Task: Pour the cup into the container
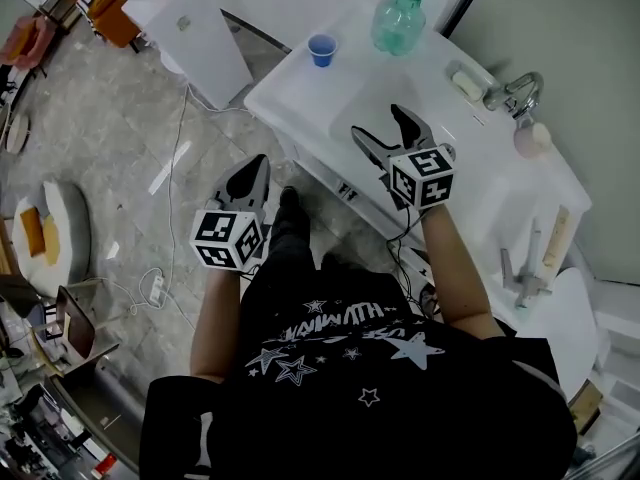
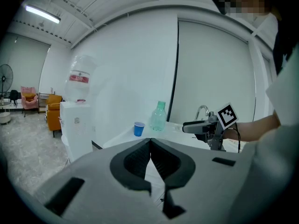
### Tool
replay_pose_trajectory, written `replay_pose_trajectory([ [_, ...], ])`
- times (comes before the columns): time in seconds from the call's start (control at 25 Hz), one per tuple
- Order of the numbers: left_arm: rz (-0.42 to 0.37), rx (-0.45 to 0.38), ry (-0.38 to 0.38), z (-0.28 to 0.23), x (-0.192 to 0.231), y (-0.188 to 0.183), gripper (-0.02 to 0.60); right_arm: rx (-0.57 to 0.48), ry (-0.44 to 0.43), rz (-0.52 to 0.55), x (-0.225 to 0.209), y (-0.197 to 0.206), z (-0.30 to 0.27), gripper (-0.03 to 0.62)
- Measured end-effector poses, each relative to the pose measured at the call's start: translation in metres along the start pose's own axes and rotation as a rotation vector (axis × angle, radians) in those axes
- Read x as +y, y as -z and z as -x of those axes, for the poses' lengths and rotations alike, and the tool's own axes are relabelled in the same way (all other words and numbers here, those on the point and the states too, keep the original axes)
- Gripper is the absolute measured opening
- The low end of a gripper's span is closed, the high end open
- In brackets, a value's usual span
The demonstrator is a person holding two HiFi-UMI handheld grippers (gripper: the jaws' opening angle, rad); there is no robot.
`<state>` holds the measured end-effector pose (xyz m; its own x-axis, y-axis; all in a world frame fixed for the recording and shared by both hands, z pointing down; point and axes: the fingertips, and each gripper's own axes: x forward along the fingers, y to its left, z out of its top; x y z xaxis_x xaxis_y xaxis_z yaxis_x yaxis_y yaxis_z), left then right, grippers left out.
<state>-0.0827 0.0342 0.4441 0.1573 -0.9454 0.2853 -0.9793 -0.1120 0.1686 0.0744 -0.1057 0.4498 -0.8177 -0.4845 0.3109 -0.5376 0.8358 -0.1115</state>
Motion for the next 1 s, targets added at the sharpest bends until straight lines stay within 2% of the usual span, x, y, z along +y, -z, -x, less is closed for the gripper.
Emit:
replay_pose_trajectory([
  [0.44, -0.018, 0.012, 0.067, -0.068, 0.041, -0.019, 0.011, 0.032, 0.008, 0.028, -0.012, -0.005, -0.064, 0.385],
  [0.64, -0.020, 0.047, 0.100, -0.099, 0.067, -0.024, 0.009, 0.056, 0.028, 0.021, -0.019, -0.003, -0.099, 0.382],
  [0.84, -0.021, 0.066, 0.124, -0.126, 0.097, -0.035, 0.011, -0.003, 0.018, 0.013, -0.022, -0.012, -0.135, 0.382],
  [1.0, -0.010, 0.079, 0.138, -0.145, 0.118, -0.040, 0.011, 0.029, 0.048, 0.008, -0.032, -0.006, -0.161, 0.382],
])
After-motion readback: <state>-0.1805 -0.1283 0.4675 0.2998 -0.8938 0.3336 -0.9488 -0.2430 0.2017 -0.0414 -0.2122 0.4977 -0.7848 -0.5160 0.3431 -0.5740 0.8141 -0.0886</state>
